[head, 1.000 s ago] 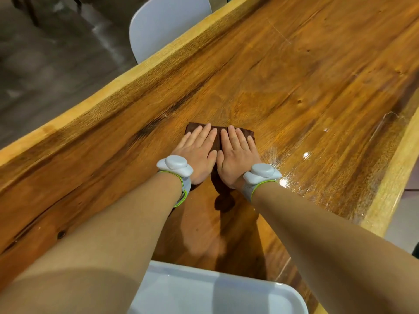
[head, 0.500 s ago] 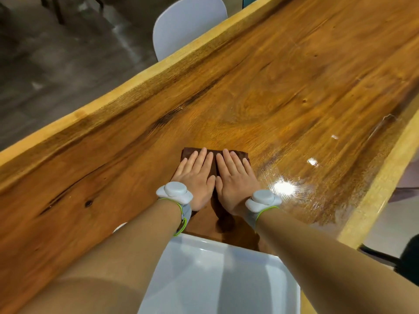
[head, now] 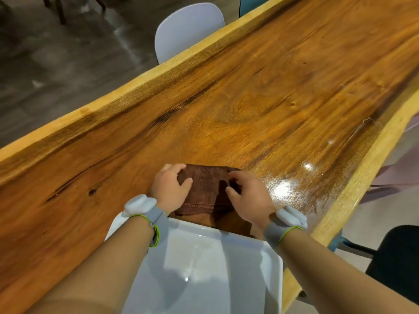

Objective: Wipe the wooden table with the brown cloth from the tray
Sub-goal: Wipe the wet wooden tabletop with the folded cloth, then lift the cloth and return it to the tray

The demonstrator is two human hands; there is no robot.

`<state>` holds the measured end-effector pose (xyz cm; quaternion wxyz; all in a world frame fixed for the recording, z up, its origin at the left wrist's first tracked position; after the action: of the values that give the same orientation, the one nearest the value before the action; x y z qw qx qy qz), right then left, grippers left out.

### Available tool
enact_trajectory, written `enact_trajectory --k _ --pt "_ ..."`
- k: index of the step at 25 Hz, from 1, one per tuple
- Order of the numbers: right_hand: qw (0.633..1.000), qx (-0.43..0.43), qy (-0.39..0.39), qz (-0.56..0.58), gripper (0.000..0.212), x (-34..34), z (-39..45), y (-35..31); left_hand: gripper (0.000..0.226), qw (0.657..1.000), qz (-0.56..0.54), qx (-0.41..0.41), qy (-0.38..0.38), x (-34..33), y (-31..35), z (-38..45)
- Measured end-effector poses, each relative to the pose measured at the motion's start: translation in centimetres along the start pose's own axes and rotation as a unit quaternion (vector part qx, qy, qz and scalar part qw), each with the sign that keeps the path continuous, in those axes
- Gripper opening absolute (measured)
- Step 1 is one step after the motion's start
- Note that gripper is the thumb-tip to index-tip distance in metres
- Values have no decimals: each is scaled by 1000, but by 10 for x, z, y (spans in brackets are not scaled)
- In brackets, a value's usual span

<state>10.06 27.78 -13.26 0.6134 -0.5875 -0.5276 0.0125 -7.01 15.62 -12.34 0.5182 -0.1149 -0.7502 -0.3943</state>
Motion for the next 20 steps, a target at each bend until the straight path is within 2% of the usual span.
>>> enact_trajectory --k 2,3,4,6,7,9,10,13,17,20 --pt "995 -86 40 -4 51 10 -3 10 35 996 21 90 -13 6 -6 4" --pt "991 -131 35 -12 55 10 -3 16 23 992 31 120 -31 5 -7 5" --pt "986 -162 28 -20 55 9 -1 19 20 988 36 146 -44 4 -7 5" --pt "980 -193 22 -36 41 6 7 20 46 978 9 199 -67 -2 -11 5" --pt "977 -210 27 -36 34 5 11 20 44 970 -32 228 -73 -5 -12 5" --pt "968 -249 38 -16 37 2 17 22 15 952 -109 275 -74 -8 -17 6" --pt "964 -264 40 -7 43 1 19 23 17 947 -122 287 -72 -9 -18 7" --pt "965 -257 49 -6 43 -2 21 23 23 944 -139 292 -67 -12 -18 7" --pt "975 -201 66 66 13 4 13 16 21 936 -215 275 -41 -13 -16 3" --pt "968 -170 92 163 26 9 3 12 18 911 -311 268 -46 -10 -13 -1"
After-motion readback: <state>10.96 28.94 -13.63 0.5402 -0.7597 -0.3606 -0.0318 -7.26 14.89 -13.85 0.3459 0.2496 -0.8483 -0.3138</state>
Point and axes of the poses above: each hand's wrist, its own z-axis towards the middle knuckle, its own x-axis out of the back of the hand, y = z × x, the point moved 5 cm from there along z, towards the middle knuckle, and after that the axes turned 8 degrees about z, right-handed, at the moved point
